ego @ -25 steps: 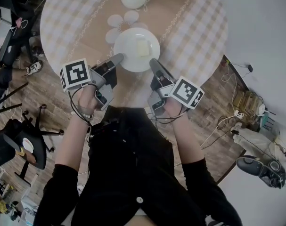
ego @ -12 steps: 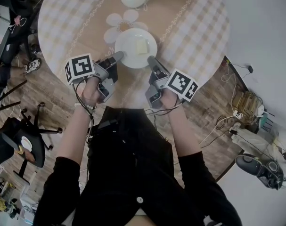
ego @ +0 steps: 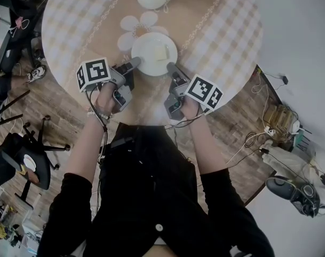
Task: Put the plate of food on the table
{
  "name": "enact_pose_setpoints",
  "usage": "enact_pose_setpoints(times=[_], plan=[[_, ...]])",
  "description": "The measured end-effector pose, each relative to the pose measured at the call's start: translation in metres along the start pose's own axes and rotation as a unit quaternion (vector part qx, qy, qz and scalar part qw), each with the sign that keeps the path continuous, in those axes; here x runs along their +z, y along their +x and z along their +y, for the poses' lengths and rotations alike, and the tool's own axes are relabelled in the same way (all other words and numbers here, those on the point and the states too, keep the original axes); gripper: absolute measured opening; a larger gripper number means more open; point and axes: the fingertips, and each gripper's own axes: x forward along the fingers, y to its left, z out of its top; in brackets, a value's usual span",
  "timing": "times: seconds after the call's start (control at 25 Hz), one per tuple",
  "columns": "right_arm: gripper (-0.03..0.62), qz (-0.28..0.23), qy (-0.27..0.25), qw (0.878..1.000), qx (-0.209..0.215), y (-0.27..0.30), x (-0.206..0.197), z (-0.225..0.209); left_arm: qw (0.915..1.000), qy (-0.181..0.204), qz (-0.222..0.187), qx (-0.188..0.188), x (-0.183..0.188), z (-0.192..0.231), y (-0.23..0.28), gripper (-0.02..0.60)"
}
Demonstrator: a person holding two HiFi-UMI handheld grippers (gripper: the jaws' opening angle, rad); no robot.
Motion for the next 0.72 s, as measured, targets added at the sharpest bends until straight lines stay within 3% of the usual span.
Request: enact_pose_setpoints(times=[0.52, 0.72], plan=[[0.043, 0.025, -0.029, 0.998, -0.046, 0.01, -0.003, -0.011, 0.9997, -0.002, 0.004, 0.024, 0.004, 0.016, 0.008, 0.011], [0.052, 0.04, -0.072, 0.994, -0.072, 0.012, -0.006, -0.011, 0.999, 0.015, 0.006, 0.042, 0.005, 0.021, 0.007, 0.012]])
